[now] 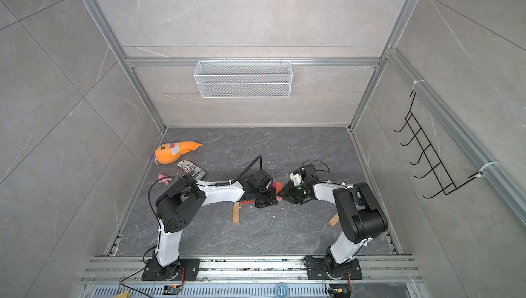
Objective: Assemble the letter p with building blocks
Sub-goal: Assemble the building block at the center of the board.
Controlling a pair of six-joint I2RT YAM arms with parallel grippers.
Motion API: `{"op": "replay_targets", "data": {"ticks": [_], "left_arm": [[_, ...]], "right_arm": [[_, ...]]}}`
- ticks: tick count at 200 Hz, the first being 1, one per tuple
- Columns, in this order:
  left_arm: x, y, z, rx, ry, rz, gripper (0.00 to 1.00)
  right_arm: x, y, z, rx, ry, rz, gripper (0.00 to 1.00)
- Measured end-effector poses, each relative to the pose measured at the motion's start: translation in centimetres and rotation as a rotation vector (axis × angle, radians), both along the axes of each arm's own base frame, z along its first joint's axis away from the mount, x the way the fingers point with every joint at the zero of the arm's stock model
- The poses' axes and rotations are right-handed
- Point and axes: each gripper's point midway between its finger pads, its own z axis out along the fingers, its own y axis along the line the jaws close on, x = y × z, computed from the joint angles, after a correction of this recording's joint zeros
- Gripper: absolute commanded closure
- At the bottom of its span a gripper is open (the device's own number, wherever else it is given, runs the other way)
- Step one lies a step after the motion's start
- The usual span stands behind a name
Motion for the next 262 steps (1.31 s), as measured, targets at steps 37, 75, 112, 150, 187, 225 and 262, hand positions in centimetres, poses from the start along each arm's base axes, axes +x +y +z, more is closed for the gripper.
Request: {"op": "replay_targets", "data": {"ticks": [37, 75, 112, 150, 187, 225, 262], "left_arm": [[-0.2, 0.0, 0.0, -0.004, 0.006, -0.008, 0.99], [-0.2, 0.0, 0.0, -0.006, 0.006, -0.008, 0.98], [-0.2, -0.1, 0.0, -0.006, 0.006, -0.009, 0.98], [-0.2, -0.1, 0.0, -0.006, 0.006, -0.009, 0.98], [-0.2, -0.1, 0.0, -0.006, 0.006, -0.009, 0.98], [-0.3, -0.1, 0.0, -0.007, 0.004, -0.015, 0.98], [-1.0, -0.4, 0.1, -0.012, -0.005, -0.067, 0.98]], "right_arm": [[0.0, 0.0, 0.0, 0.000, 0.001, 0.000, 0.66], [0.1, 0.0, 0.0, 0.000, 0.001, 0.000, 0.66], [0.2, 0.1, 0.0, 0.003, 0.002, 0.002, 0.66], [0.2, 0.1, 0.0, 0.004, 0.002, 0.002, 0.66], [0.2, 0.1, 0.0, 0.004, 0.002, 0.002, 0.66], [0.2, 0.0, 0.0, 0.000, 0.000, -0.001, 0.66], [0.1, -1.5, 1.0, -0.064, -0.003, -0.050, 0.65]]}}
